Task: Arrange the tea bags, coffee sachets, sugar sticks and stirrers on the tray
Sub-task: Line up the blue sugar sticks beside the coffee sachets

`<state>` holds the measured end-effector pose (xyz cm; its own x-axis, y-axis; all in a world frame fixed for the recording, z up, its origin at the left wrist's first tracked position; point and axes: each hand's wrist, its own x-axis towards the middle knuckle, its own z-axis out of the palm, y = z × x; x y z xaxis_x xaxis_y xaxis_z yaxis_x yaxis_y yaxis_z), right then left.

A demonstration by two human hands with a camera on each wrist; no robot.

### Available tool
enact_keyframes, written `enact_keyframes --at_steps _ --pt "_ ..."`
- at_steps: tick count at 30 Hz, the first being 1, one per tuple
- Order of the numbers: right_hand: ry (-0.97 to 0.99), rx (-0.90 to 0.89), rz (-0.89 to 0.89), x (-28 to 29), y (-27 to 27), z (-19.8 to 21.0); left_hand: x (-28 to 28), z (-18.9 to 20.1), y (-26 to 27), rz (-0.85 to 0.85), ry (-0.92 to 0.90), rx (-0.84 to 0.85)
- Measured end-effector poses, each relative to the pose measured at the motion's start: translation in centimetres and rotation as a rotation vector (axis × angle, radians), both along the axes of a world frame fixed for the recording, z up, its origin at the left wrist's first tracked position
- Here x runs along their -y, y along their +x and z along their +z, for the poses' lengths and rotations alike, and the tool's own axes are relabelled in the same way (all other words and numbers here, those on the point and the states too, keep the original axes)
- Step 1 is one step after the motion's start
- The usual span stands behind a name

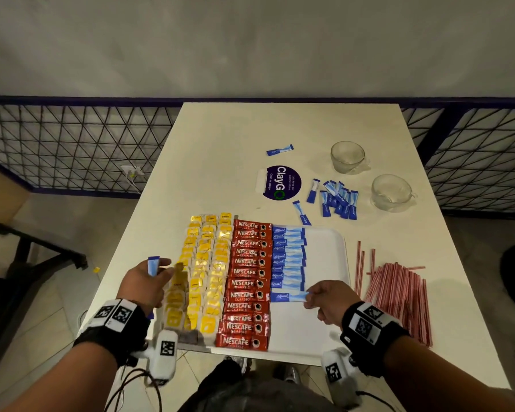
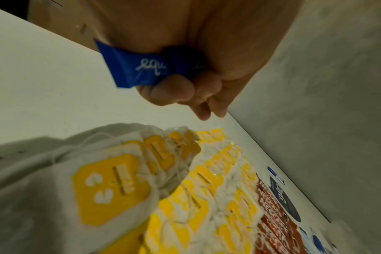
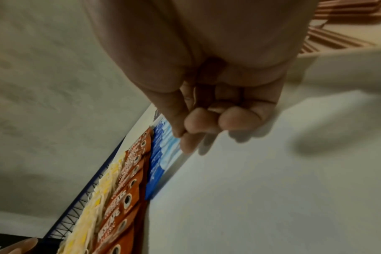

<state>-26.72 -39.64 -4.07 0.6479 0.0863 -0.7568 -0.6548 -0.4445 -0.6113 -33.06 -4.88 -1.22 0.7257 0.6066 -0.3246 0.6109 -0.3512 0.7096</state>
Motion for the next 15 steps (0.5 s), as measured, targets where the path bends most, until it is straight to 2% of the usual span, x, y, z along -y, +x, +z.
enact_keyframes --at_steps 4,15 --pt "-0.085 0.017 0.049 -0.14 0.14 -0.26 -0.3 -0.17 -0.61 -0.009 0.017 -0.045" --pt "-0.23 0.091 0.153 -0.65 0.32 0.16 0.58 0.62 -0.48 -0.01 -0.032 -0.038"
